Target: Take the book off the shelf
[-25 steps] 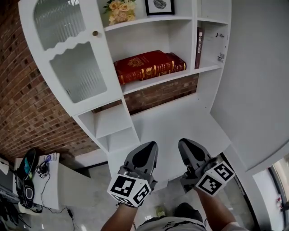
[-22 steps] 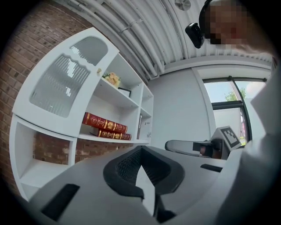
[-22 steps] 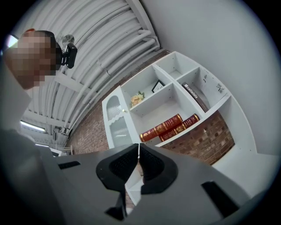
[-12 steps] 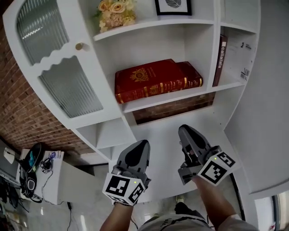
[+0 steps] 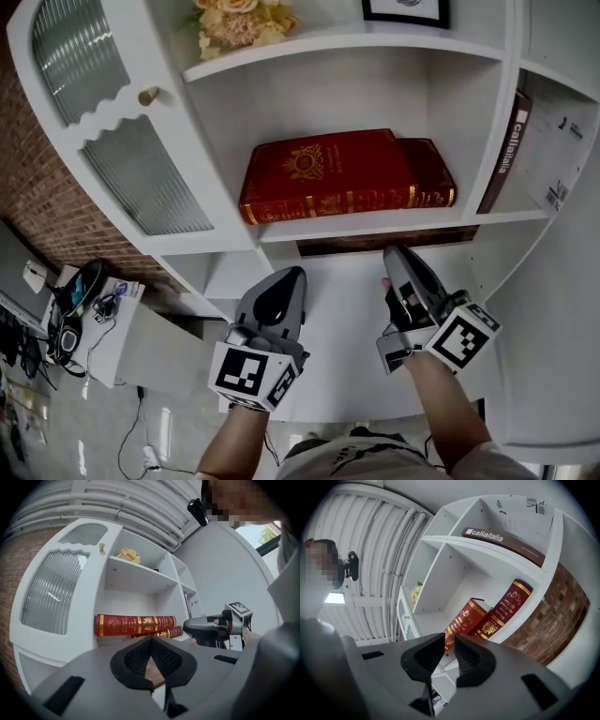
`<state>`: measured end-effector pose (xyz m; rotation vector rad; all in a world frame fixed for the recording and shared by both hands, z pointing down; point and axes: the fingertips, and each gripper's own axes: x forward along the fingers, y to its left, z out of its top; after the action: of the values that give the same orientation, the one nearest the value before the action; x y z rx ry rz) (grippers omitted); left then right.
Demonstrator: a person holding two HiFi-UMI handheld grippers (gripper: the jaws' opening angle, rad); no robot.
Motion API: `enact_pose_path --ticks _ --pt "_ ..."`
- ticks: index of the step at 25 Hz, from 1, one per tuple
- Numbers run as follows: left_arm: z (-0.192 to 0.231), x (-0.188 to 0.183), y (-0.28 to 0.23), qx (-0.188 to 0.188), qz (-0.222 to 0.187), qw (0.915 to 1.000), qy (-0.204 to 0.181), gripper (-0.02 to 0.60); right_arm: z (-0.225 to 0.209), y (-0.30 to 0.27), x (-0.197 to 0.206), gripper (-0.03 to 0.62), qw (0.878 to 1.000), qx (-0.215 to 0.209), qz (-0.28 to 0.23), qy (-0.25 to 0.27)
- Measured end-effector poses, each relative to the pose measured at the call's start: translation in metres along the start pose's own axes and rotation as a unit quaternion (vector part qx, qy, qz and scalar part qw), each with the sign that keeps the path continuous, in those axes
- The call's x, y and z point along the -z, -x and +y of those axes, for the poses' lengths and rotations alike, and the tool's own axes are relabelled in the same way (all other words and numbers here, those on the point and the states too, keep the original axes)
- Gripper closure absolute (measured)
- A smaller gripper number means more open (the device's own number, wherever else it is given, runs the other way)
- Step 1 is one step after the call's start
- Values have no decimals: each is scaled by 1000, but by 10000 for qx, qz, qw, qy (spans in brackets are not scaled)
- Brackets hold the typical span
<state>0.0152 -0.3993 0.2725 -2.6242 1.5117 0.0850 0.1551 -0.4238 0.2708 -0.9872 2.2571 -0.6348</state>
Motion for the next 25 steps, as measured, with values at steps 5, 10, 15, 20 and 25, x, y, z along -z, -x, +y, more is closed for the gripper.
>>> enact_pose_path --ticks 5,10,15,20,25 --pt "6 -20 -13 -165 -168 9935 -1112 568 -7 -15 -14 440 9985 -225 -107 -487" --pt "15 -36 -20 -316 -92 9719 -2329 542 -11 -28 -16 384 9954 -328 -75 -902" --pt "19 -36 -30 -373 139 9548 -2947 475 -20 -35 -21 368 9911 -274 -215 -1284" --pt "25 -29 -43 -530 374 9225 -3804 403 -31 -42 -27 348 9844 -154 -341 -1717" --pt "29 -15 -57 -539 759 8739 -4772 321 -40 -51 -28 310 9770 -56 -444 -2084"
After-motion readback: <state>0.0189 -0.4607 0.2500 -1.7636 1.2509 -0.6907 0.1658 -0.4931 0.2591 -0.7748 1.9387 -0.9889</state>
